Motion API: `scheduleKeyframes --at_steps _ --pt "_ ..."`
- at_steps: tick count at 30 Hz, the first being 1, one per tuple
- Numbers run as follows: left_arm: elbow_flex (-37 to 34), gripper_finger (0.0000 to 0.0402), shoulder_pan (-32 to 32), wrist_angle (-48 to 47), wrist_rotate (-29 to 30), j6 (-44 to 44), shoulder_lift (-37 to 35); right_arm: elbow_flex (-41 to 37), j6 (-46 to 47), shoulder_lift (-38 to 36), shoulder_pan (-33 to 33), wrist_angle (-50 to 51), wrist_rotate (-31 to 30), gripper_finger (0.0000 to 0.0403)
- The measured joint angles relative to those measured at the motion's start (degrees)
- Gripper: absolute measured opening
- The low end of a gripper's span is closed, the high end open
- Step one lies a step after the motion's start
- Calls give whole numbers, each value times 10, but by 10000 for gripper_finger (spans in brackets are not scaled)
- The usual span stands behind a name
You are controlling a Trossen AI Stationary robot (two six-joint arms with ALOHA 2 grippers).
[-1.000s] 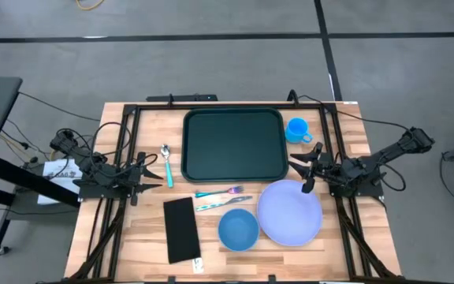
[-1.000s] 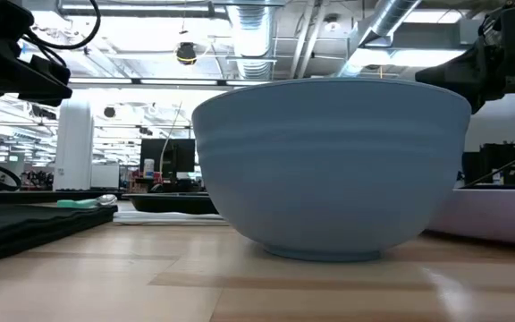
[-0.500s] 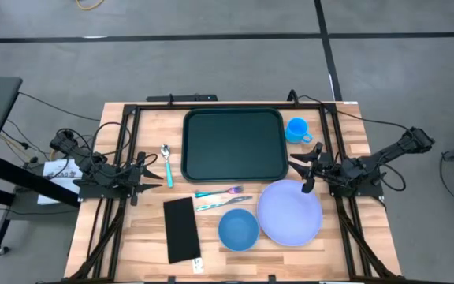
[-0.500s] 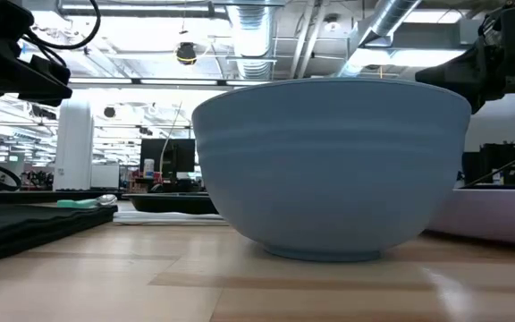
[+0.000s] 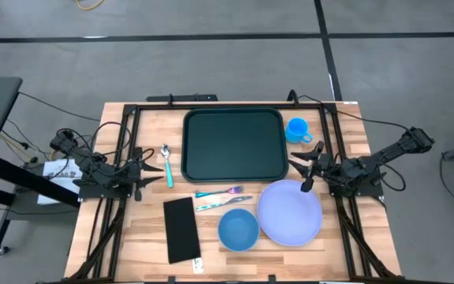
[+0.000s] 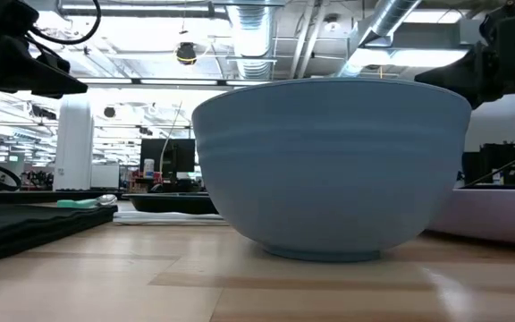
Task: Set up tray
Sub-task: Put the light blue mug in the top right of the black serving tray
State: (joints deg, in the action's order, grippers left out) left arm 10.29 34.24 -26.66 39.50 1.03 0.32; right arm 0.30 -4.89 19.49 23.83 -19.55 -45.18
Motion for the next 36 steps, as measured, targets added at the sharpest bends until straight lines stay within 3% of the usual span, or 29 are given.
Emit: scheduleKeyframes --at_steps 6,14,23,27,32,36 --pt "0 94 0 7 2 -21 0 0 56 0 0 -5 1 129" --pt "0 94 -4 50 -20 65 0 0 79 0 0 -103 2 129" --pt "0 94 -4 110 -22 62 0 64 -27 0 -46 -124 -19 129" --pt "0 94 -4 119 -26 60 0 153 -19 10 -73 32 -30 129" --pt "0 94 -4 146 3 32 0 300 96 44 -112 332 -46 129" --pt "0 94 -4 162 17 25 0 392 173 86 -151 500 -44 129"
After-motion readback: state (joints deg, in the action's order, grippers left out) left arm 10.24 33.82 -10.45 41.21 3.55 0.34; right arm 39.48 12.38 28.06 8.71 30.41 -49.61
